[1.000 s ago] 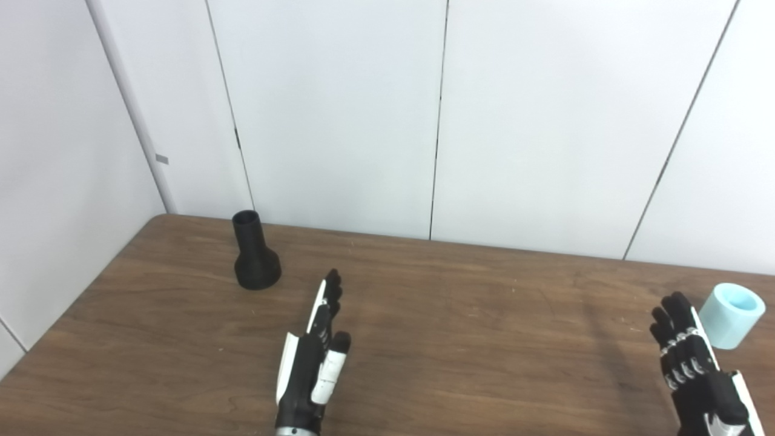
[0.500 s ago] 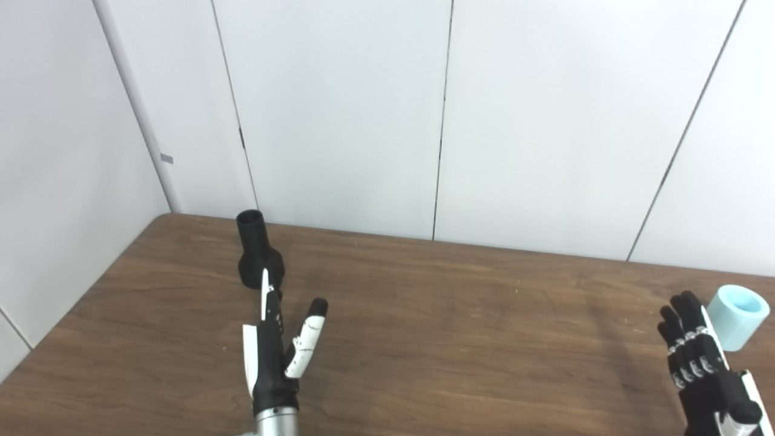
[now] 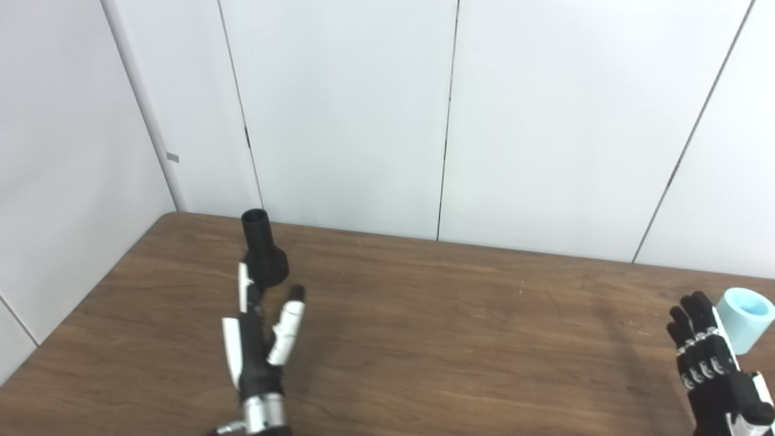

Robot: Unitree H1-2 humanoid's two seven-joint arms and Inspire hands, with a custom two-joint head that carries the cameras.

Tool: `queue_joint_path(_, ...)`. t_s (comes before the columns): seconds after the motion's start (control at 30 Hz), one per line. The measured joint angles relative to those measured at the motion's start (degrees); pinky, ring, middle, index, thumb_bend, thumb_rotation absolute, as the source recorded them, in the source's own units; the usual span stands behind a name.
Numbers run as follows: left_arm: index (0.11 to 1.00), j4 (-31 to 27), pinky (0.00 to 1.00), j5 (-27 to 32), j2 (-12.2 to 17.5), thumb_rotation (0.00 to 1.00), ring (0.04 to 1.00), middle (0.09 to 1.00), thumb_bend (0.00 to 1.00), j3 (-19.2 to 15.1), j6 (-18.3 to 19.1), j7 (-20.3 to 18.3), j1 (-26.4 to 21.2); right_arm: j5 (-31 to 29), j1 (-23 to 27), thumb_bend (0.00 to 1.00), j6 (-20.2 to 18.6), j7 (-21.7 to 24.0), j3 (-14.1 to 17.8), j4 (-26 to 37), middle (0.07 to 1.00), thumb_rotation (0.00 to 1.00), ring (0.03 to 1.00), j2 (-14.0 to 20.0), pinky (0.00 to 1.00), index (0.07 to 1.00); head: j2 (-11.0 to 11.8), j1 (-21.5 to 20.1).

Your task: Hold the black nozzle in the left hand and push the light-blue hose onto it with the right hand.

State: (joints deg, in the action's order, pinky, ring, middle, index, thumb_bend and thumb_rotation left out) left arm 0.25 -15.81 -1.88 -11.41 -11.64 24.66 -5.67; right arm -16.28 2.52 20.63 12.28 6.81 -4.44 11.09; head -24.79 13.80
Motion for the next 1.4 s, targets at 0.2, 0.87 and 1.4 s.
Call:
queue_joint_path(0.2, 1.000, 0.21, 0.99, -0.28, 0.73, 0.83, 1.000, 1.000, 0.64, -1.10, 2.66, 1.28, -0.64, -0.17, 0.11, 0.83, 0.12, 0.24, -0.01, -0.13, 1.000, 1.00, 1.000, 0.12, 1.00, 1.000, -0.35, 0.35)
queue_joint_path(0.87, 1.000, 8.41, 1.00, -11.32, 16.09, 0.68, 1.000, 1.000, 0.62, 2.16, 6.58, 1.25, -4.18, -0.46, 0.33, 0.80, 0.30, 1.39, 0.09, -0.38, 1.000, 1.00, 1.000, 0.29, 1.00, 1.000, -0.97, -0.79)
queue_joint_path(1.4, 0.999, 16.08, 0.94, -8.03, 17.51, 0.52, 0.993, 0.993, 0.64, 2.23, 6.90, -0.69, -8.99, -0.27, 0.10, 0.80, 0.04, 1.37, 0.12, -0.01, 1.000, 1.00, 1.000, 0.29, 1.00, 1.000, -1.67, -0.79)
